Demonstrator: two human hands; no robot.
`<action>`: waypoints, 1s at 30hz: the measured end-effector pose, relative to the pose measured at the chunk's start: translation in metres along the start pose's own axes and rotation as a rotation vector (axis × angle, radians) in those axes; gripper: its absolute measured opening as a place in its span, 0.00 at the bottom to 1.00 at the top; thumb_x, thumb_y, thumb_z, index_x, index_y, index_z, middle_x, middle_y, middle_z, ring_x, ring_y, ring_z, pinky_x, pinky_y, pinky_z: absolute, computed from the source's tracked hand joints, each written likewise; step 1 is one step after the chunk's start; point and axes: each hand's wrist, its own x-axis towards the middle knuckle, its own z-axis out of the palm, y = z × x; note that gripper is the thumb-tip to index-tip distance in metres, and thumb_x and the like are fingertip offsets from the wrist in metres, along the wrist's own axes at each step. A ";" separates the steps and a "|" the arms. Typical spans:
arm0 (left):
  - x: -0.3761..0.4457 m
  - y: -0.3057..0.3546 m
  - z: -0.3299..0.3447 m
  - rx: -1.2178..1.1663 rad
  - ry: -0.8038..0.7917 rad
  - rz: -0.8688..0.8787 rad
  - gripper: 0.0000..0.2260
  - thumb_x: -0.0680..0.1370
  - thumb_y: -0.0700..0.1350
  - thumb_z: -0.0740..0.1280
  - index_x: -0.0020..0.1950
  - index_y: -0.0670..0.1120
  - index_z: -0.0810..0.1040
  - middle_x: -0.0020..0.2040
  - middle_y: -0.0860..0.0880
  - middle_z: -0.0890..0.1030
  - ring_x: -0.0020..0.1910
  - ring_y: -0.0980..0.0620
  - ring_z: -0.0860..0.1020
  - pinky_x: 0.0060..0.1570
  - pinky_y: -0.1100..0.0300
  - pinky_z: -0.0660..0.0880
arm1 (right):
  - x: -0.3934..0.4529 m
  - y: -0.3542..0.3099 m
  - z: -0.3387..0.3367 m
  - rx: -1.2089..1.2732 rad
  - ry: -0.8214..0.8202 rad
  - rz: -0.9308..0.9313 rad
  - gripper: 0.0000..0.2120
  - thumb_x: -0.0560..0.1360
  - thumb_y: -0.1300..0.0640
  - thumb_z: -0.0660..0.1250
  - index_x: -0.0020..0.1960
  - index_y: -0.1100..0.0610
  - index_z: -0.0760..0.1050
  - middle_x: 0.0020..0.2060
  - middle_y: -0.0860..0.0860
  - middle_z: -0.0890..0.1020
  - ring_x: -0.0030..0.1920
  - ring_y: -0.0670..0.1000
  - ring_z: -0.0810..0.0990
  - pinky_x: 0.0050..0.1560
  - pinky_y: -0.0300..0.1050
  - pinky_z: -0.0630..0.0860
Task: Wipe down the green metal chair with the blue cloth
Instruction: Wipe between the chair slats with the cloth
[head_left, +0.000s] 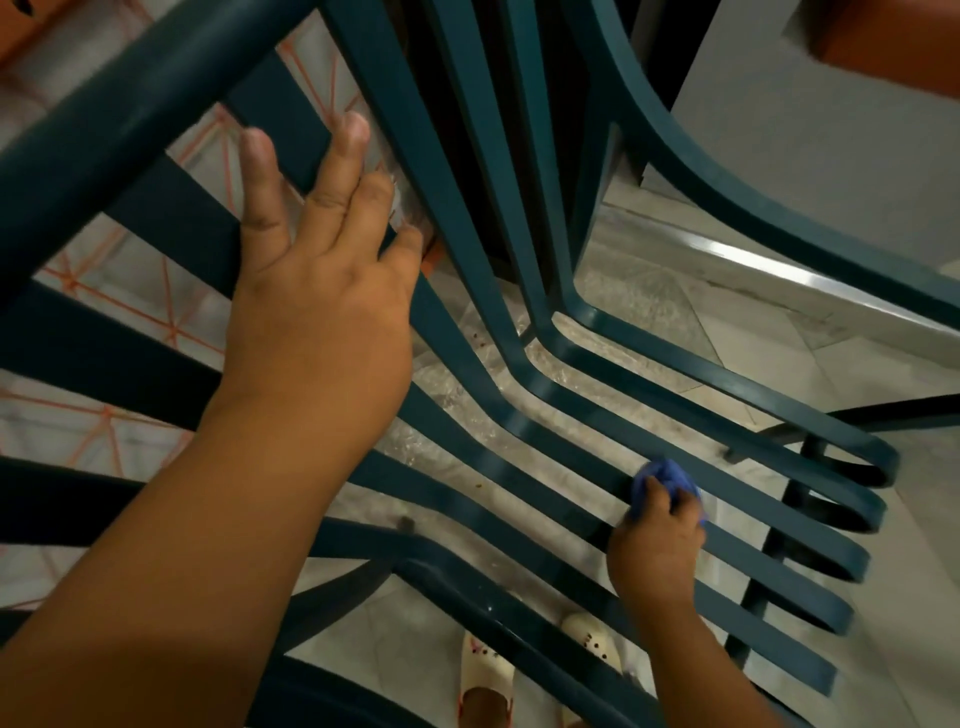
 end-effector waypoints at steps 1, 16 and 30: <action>0.000 0.001 -0.001 0.002 -0.008 0.006 0.20 0.76 0.40 0.61 0.68 0.41 0.70 0.73 0.36 0.63 0.76 0.40 0.45 0.67 0.39 0.32 | 0.001 -0.014 0.001 0.071 -0.032 -0.054 0.27 0.76 0.65 0.65 0.73 0.56 0.63 0.73 0.59 0.60 0.70 0.62 0.64 0.70 0.56 0.65; -0.013 -0.020 -0.050 -0.340 0.080 0.037 0.22 0.75 0.32 0.62 0.70 0.38 0.67 0.72 0.38 0.66 0.75 0.40 0.55 0.72 0.43 0.46 | -0.009 -0.176 -0.019 0.840 -0.496 -0.147 0.23 0.79 0.64 0.58 0.72 0.51 0.65 0.63 0.56 0.72 0.58 0.56 0.76 0.56 0.52 0.77; -0.036 -0.080 -0.117 -0.487 -0.020 -0.436 0.16 0.81 0.47 0.57 0.69 0.50 0.70 0.62 0.43 0.77 0.58 0.43 0.75 0.54 0.54 0.69 | -0.101 -0.271 -0.161 1.489 -0.807 -0.551 0.24 0.74 0.57 0.62 0.69 0.54 0.69 0.55 0.56 0.79 0.51 0.55 0.79 0.53 0.51 0.74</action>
